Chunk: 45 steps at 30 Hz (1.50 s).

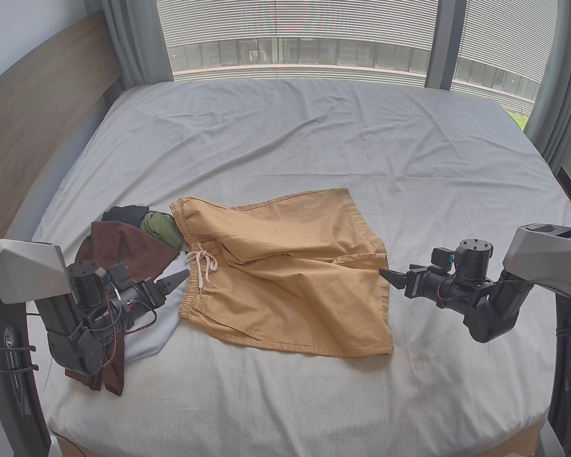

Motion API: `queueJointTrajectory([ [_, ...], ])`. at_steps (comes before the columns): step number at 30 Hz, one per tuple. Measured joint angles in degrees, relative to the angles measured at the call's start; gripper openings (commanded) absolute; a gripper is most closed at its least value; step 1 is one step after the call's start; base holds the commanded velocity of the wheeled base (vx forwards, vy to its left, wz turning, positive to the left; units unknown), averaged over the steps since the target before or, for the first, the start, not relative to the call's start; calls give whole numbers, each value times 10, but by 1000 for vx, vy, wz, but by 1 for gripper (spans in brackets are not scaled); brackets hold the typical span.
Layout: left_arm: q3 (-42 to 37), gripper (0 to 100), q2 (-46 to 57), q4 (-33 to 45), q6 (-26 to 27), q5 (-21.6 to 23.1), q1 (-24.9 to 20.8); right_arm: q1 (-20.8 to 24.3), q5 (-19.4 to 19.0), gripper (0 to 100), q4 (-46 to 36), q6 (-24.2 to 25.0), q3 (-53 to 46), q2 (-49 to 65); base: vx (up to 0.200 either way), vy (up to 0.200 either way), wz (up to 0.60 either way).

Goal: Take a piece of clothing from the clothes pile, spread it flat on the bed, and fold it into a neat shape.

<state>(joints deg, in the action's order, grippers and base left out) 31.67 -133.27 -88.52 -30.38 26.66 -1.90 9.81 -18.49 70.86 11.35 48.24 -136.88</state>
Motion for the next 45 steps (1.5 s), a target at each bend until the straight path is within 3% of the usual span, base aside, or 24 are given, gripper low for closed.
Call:
queueJointTrajectory([
  [9,-29,100,-26,1,5,1,2,43,1,100,157,72,-112,34,0,0,0],
  [35,40,100,-119,0,5,-16,-20,49,0,100,173,76,-134,34,0,0,0],
  [36,42,0,-120,0,5,-17,-20,49,0,100,173,76,-134,34,0,0,0],
  [45,46,0,-128,0,4,-16,-19,47,0,100,169,75,-145,31,0,0,0],
])
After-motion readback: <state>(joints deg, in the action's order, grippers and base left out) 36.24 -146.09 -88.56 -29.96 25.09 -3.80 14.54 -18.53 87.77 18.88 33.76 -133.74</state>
